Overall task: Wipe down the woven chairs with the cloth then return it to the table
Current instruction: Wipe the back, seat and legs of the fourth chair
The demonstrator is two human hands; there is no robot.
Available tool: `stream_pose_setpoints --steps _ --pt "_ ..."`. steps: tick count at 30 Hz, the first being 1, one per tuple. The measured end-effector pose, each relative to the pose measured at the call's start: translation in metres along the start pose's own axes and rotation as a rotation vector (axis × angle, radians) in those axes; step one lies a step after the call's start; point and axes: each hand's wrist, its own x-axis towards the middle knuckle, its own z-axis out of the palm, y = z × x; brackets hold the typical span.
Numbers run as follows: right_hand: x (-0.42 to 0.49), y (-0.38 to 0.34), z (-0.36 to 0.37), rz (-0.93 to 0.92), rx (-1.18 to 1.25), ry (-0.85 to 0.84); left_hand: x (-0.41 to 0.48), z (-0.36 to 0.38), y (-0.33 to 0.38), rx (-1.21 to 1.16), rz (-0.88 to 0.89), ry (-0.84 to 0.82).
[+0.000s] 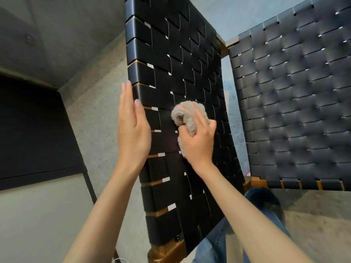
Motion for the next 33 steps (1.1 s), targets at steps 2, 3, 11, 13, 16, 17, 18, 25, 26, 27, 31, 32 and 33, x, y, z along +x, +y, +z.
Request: stream_pose_setpoints --steps 2,3,11,13,16,17,18,25,26,27,31,32,33 --pt "0.01 0.035 -0.007 0.145 -0.043 -0.01 0.004 0.006 0.003 0.081 0.077 -0.021" --pt "0.016 0.053 -0.012 0.212 -0.074 -0.008 0.006 0.009 0.003 0.119 0.111 -0.025" --pt "0.075 0.15 -0.036 0.559 -0.286 0.027 0.007 0.015 -0.002 0.2 0.178 0.029" --pt "0.081 0.164 -0.039 0.624 -0.336 0.013 0.007 0.015 -0.002 0.214 0.187 0.035" --pt "0.084 0.169 -0.043 0.678 -0.373 -0.011 0.007 0.015 -0.002 0.203 0.186 0.039" --pt "0.084 0.166 -0.044 0.689 -0.392 -0.025 0.007 0.016 -0.002 0.196 0.183 0.043" --pt "0.082 0.159 -0.045 0.697 -0.4 -0.033 0.006 0.016 -0.002 0.187 0.18 0.046" --pt "0.014 0.059 -0.026 0.455 -0.119 -0.04 0.007 0.013 -0.001 0.083 0.139 0.04" --pt "0.007 0.039 -0.021 0.394 -0.078 -0.043 0.008 0.013 -0.001 0.047 0.128 0.04" --pt "0.002 0.019 -0.015 0.33 -0.046 -0.049 0.008 0.012 -0.001 0.005 0.119 0.042" --pt "0.006 -0.052 0.007 0.18 0.092 -0.085 0.007 0.008 -0.002 -0.126 0.096 0.035" --pt "0.013 -0.066 0.011 0.122 0.109 -0.091 0.007 0.007 -0.003 -0.149 0.095 0.032" --pt "0.021 -0.078 0.016 0.062 0.12 -0.091 0.007 0.007 -0.004 -0.172 0.095 0.03"
